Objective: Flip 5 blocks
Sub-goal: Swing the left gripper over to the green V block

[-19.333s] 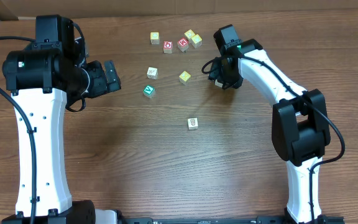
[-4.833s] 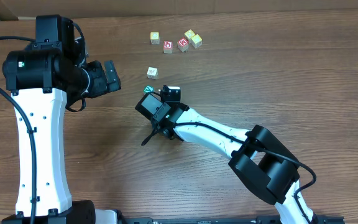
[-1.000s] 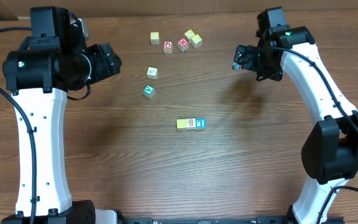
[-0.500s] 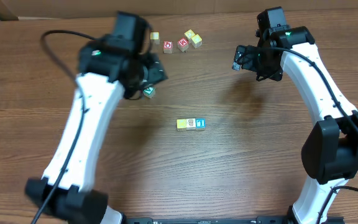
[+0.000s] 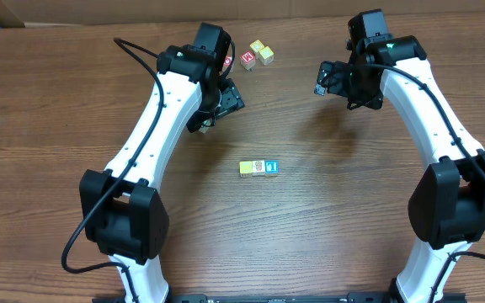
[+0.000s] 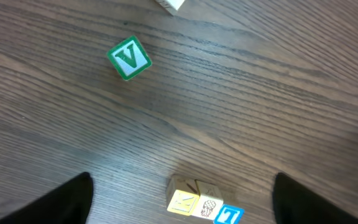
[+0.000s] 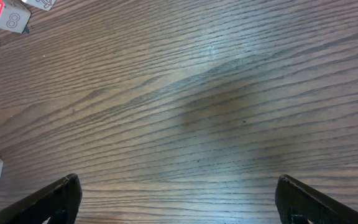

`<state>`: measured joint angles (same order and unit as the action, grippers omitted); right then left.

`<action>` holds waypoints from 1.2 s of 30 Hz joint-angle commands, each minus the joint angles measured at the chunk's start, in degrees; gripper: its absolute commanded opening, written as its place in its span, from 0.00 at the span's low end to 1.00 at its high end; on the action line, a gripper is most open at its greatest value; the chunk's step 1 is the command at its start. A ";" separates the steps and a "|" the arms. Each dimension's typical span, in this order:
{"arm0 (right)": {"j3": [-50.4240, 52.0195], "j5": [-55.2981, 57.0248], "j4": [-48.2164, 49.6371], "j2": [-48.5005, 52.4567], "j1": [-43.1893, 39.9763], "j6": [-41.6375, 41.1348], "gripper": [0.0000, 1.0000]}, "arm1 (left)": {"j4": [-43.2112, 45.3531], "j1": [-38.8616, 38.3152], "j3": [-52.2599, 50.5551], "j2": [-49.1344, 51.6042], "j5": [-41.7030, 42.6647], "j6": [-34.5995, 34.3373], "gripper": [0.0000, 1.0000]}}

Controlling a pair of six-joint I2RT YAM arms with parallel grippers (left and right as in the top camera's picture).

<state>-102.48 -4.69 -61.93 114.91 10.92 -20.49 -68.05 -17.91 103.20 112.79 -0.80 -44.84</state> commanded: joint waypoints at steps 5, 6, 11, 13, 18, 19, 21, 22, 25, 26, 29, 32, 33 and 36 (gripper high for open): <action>-0.48 -0.35 0.31 -0.13 0.04 0.63 1.00 | 1.90 -0.02 0.02 4.83 -2.82 -0.61 0.80; -0.48 -0.35 0.28 -0.13 0.04 0.63 1.00 | 2.05 -0.02 0.02 5.03 -2.80 -0.61 0.78; -0.50 -0.35 0.31 -0.13 0.04 0.63 1.00 | 2.78 -0.02 0.02 5.97 -4.61 -0.63 0.75; -0.48 -0.35 0.28 -0.13 0.04 0.63 1.00 | 2.78 0.00 0.02 5.99 -7.74 -0.68 0.75; -0.48 -0.35 0.28 -0.13 0.04 0.63 1.00 | 5.22 0.66 0.02 5.99 -11.61 5.42 0.67; -0.48 -0.35 0.28 -0.13 0.04 0.63 1.00 | 5.55 0.90 0.02 5.99 -11.58 8.74 0.66; -0.48 -0.35 0.28 -0.13 0.04 0.63 1.00 | 5.40 1.40 0.02 5.99 -11.50 11.30 0.66; -0.48 -0.35 0.28 -0.13 0.04 0.63 1.00 | 5.09 1.68 0.02 5.99 -11.30 11.37 0.68; -0.48 -0.35 0.28 -0.13 0.04 0.63 1.00 | 4.72 2.36 0.02 6.27 -10.49 8.37 0.74; -0.48 -0.35 0.28 -0.13 0.04 0.63 1.00 | 4.70 2.58 0.02 6.49 -10.47 6.95 0.74; -0.48 -0.35 0.28 -0.13 0.04 0.63 1.00 | 4.52 2.67 0.02 7.67 -10.75 4.83 0.73; -0.48 -0.35 0.28 -0.13 0.04 0.63 1.00 | 3.78 2.60 0.00 9.46 -10.78 1.62 0.73; -0.48 -0.35 0.31 -0.13 0.04 0.63 1.00 | 3.78 2.60 0.02 10.23 -10.75 1.05 0.73; -0.48 -0.35 0.28 -0.13 0.04 0.63 1.00 | 3.78 2.60 0.00 12.50 -10.75 -2.21 0.69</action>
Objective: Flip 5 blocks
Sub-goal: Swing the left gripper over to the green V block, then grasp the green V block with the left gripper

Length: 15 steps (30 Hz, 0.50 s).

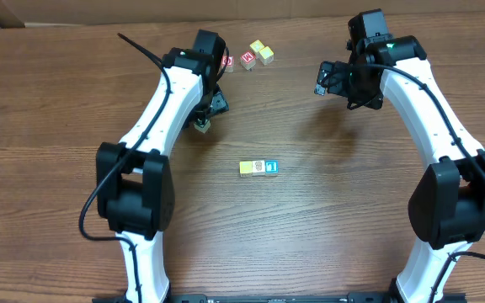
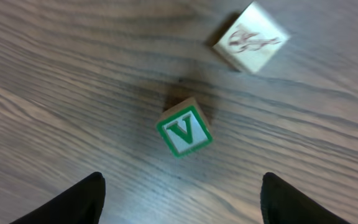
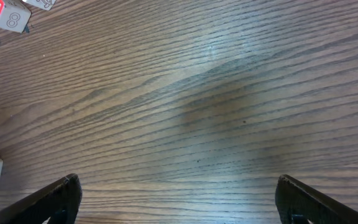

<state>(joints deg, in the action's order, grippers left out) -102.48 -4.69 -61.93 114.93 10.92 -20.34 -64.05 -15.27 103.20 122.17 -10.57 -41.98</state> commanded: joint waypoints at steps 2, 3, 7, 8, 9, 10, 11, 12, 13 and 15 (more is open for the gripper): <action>-0.48 -0.35 0.28 -0.15 0.04 0.48 1.00 | -0.22 -0.02 0.02 4.26 -0.98 -6.71 0.67; -0.48 -0.37 0.28 -0.15 0.04 0.48 1.00 | -0.17 -0.02 0.02 4.79 -1.03 -7.65 0.67; -0.48 -0.37 0.28 -0.15 0.04 0.48 1.00 | 0.59 0.24 0.02 5.22 -1.09 -9.73 0.63; -0.48 -0.35 0.28 -0.15 0.04 0.48 1.00 | 0.98 0.28 0.02 5.22 -1.29 -9.73 0.62; -0.48 -0.35 0.31 -0.15 0.04 0.48 1.00 | 1.36 0.31 0.02 5.22 -1.70 -9.73 0.61; -0.50 -0.35 0.28 -0.15 0.04 0.48 1.00 | 1.64 0.31 0.02 5.22 -2.12 -9.73 0.59; -0.48 -0.35 0.28 -0.15 0.04 0.48 1.00 | 1.90 0.31 0.02 5.22 -2.14 -9.70 0.56; -0.48 -0.35 0.28 -0.15 0.04 0.48 1.00 | 2.01 0.28 0.02 5.22 -2.05 -9.73 0.55; -0.48 -0.35 0.28 -0.15 0.04 0.48 1.00 | 1.99 0.28 0.02 5.22 -2.12 -9.70 0.55; -0.48 -0.35 0.28 -0.15 0.04 0.48 1.00 | 1.99 0.28 0.00 5.25 -2.12 -9.73 0.55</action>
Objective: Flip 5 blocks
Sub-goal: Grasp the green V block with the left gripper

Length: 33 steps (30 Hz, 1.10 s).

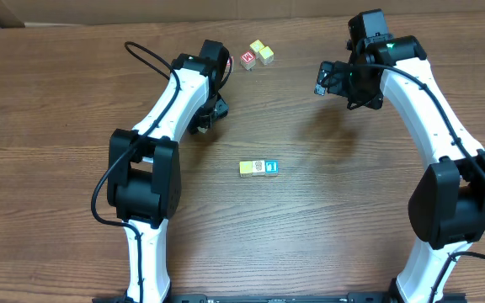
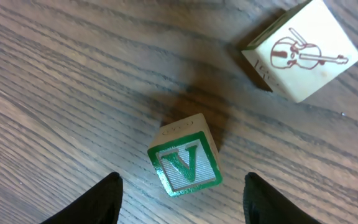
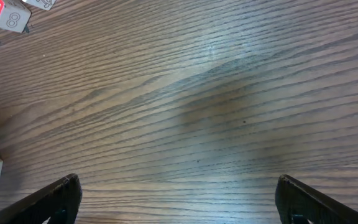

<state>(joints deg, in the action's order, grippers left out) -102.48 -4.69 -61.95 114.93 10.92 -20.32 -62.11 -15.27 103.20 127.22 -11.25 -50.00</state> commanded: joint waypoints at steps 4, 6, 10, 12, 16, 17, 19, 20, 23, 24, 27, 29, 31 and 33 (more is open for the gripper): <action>-0.48 -0.35 0.31 -0.15 0.04 0.46 1.00 | 0.37 0.28 0.00 0.92 -1.84 -1.73 0.54; -0.48 -0.35 0.31 -0.15 0.04 0.46 1.00 | 0.46 0.28 0.02 1.60 -2.49 -1.73 0.52; -0.48 -0.35 0.31 -0.15 0.04 0.46 1.00 | 1.99 0.59 0.04 2.03 -2.21 -1.70 0.47; -0.48 -0.35 0.31 -0.15 0.04 0.46 1.00 | 2.03 0.63 0.04 2.01 -2.38 -1.70 0.46; -0.48 -0.35 0.31 -0.15 0.04 0.46 1.00 | 1.88 0.63 0.02 2.05 -2.54 -1.57 0.47; -0.48 -0.35 0.31 -0.15 0.04 0.46 1.00 | 1.29 0.66 0.02 2.08 -3.32 -1.49 0.47; -0.48 -0.37 0.33 -0.15 0.04 0.46 1.00 | 1.27 0.66 0.02 2.10 -3.91 -1.46 0.48; -0.48 -0.37 0.31 -0.15 0.04 0.46 1.00 | 1.29 0.66 0.02 2.10 -4.04 -1.46 0.48; -0.48 -0.37 0.31 -0.15 0.04 0.46 1.00 | 1.25 0.66 0.02 2.10 -4.15 -1.49 0.46; -0.48 -0.35 0.31 -0.15 0.04 0.46 1.00 | 1.18 0.68 0.02 2.10 -3.89 -1.49 0.45; -0.48 -0.35 0.31 -0.15 0.04 0.46 1.00 | 0.68 0.66 0.02 2.12 -3.76 -1.49 0.46; -0.48 -0.35 0.31 -0.15 0.04 0.46 1.00 | 0.70 0.61 0.00 2.12 -3.76 -1.51 0.46; -0.48 -0.35 0.31 -0.15 0.04 0.46 1.00 | 0.94 0.55 0.00 2.12 -3.76 -1.51 0.47; -0.48 -0.35 0.31 -0.15 0.04 0.46 1.00 | 0.90 0.57 0.00 2.12 -3.76 -1.46 0.46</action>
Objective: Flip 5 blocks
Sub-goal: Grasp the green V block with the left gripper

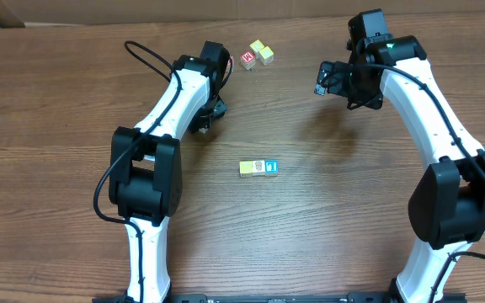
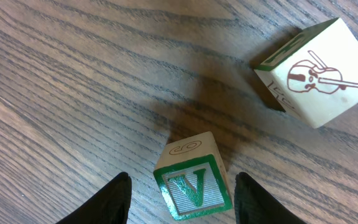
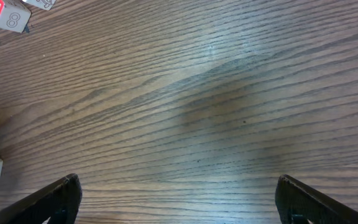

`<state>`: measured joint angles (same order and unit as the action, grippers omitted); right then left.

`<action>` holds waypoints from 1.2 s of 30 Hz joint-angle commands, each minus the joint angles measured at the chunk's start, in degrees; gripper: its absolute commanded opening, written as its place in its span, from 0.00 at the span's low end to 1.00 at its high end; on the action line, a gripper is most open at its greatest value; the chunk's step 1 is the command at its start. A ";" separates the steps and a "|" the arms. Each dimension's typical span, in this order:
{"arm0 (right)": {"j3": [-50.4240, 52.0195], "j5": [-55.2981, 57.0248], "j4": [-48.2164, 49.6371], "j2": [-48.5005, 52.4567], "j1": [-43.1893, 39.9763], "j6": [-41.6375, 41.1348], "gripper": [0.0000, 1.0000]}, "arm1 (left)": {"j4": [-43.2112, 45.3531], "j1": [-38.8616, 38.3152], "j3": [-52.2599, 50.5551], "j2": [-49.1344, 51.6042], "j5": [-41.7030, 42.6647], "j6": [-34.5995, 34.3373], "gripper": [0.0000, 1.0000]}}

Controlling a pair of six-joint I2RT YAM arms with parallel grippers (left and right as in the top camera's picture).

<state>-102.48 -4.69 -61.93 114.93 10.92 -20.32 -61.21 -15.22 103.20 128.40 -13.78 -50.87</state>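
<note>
A wooden block with a green V (image 2: 192,180) on its top face lies on the table between the fingertips of my left gripper (image 2: 184,208). That gripper is open, with a gap on each side of the block. In the overhead view the left gripper (image 1: 207,116) hides the V block. A white block with a violin drawing (image 2: 316,71) lies just beyond it. My right gripper (image 3: 179,205) hangs open over bare wood, with nothing between its fingers; overhead it is the right gripper (image 1: 328,80) at the far right.
A row of three blocks (image 1: 259,167), yellow to blue, lies mid-table. A red block (image 1: 247,60) and a yellow block (image 1: 264,54) sit at the far edge. The right wrist view shows a red block and an "8" block (image 3: 14,18) at its upper left.
My left gripper has come closer to the V block, which now sits lower in its view, level with the fingertips. The fingers appear slightly nearer each other. The right arm has not moved.
My left gripper was high, with the V block far off and the three-block row near its fingers. It then stood over the V block beside the violin block, then closer, and now straddles it. The right gripper stayed open in place.
</note>
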 commanded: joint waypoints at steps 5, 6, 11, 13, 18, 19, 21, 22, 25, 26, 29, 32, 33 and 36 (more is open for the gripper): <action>-0.48 -0.37 0.28 -0.15 0.04 0.46 1.00 | -0.26 0.42 0.00 0.94 -0.87 0.09 0.43; -0.48 -0.35 0.28 -0.15 0.04 0.46 1.00 | -0.26 0.42 0.00 0.94 -0.59 0.11 0.42; -0.48 -0.35 0.28 -0.15 0.04 0.46 1.00 | -0.24 0.42 0.00 0.94 -0.13 0.11 0.35; -0.48 -0.35 0.28 -0.15 0.04 0.46 1.00 | -0.26 0.42 -0.02 0.94 0.37 0.24 0.35; -0.48 -0.35 0.28 -0.15 0.04 0.46 1.00 | -0.26 0.42 -0.09 0.94 1.40 5.44 0.35; -0.48 -0.35 0.28 -0.15 0.04 0.46 1.00 | -0.26 0.42 -0.11 0.94 1.40 6.45 0.35; -0.48 -0.35 0.28 -0.15 0.04 0.46 1.00 | -0.26 0.46 -0.11 0.94 1.42 8.37 0.36; -0.48 -0.37 0.28 -0.15 0.04 0.46 1.00 | -0.26 0.50 -0.11 0.94 1.40 9.22 0.36; -0.48 -0.35 0.28 -0.15 0.04 0.46 1.00 | -0.28 0.50 -0.09 0.94 1.38 10.80 0.36; -0.48 -0.35 0.31 -0.15 0.04 0.46 1.00 | -0.33 0.50 -0.11 0.94 1.38 11.19 0.36; -0.48 -0.37 0.28 -0.15 0.04 0.46 1.00 | -0.79 0.50 -0.11 0.94 1.38 10.99 0.40; -0.48 -0.35 0.28 -0.15 0.04 0.46 1.00 | -1.38 0.52 -0.11 0.94 1.36 8.50 0.47; -0.48 -0.35 0.28 -0.15 0.04 0.46 1.00 | -1.42 0.52 -0.28 0.94 1.33 7.08 0.47; -0.48 -0.35 0.28 -0.15 0.04 0.46 1.00 | -1.09 0.52 -1.01 0.94 1.16 3.61 0.48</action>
<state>-102.48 -4.69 -61.95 114.91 10.90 -20.27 -62.35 -15.22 103.20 128.40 -12.62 -43.13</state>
